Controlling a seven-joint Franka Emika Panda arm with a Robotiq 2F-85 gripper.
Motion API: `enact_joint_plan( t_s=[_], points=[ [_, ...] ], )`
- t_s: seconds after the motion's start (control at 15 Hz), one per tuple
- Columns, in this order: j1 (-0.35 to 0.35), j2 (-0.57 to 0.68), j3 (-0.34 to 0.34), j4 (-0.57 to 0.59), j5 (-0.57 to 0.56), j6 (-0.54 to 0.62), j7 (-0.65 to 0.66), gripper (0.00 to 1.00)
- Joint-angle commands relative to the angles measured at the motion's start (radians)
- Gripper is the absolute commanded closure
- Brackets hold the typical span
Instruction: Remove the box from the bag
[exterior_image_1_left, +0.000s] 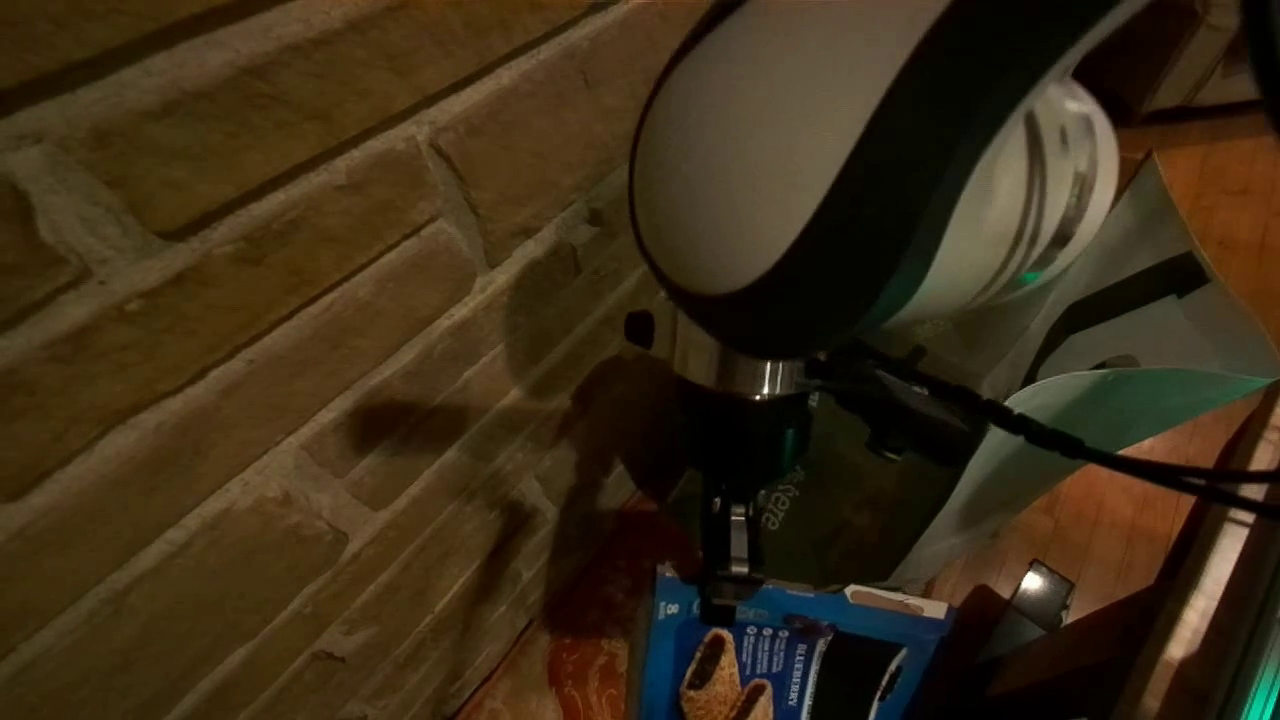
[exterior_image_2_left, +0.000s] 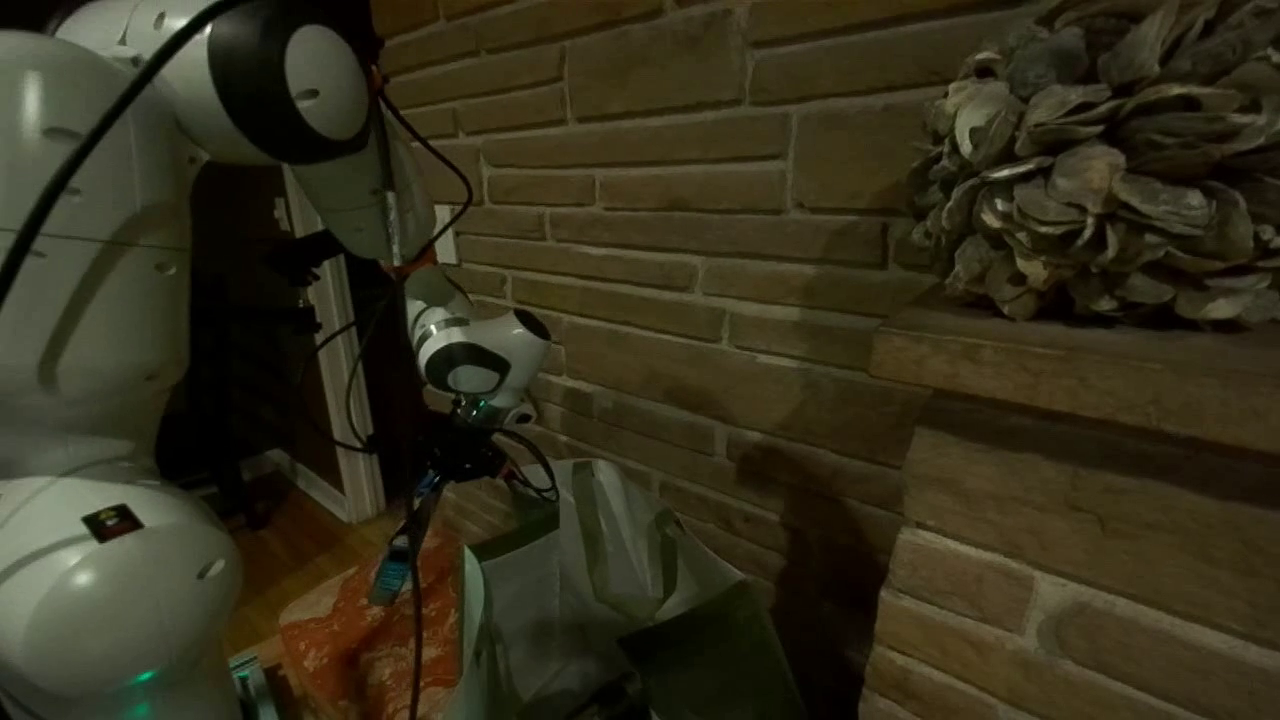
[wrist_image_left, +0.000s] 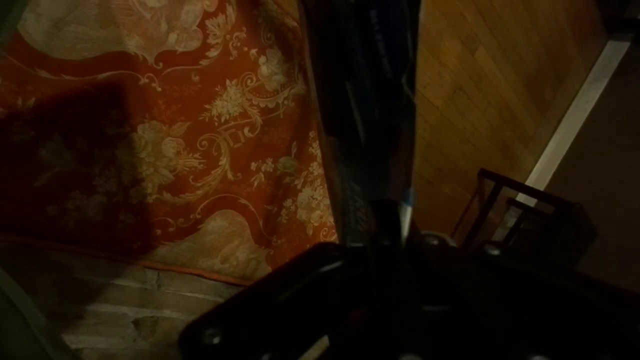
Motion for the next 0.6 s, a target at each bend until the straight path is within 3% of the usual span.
enact_joint_plan(
  t_s=[0.0,0.53],
  points=[
    [0.011,0.115,0.016,0.086,-0.144,0.063,0.138,0.99],
    [0.017,0.353,0.006,0.214,-0.566,0.27,0.417,0.99]
  ],
)
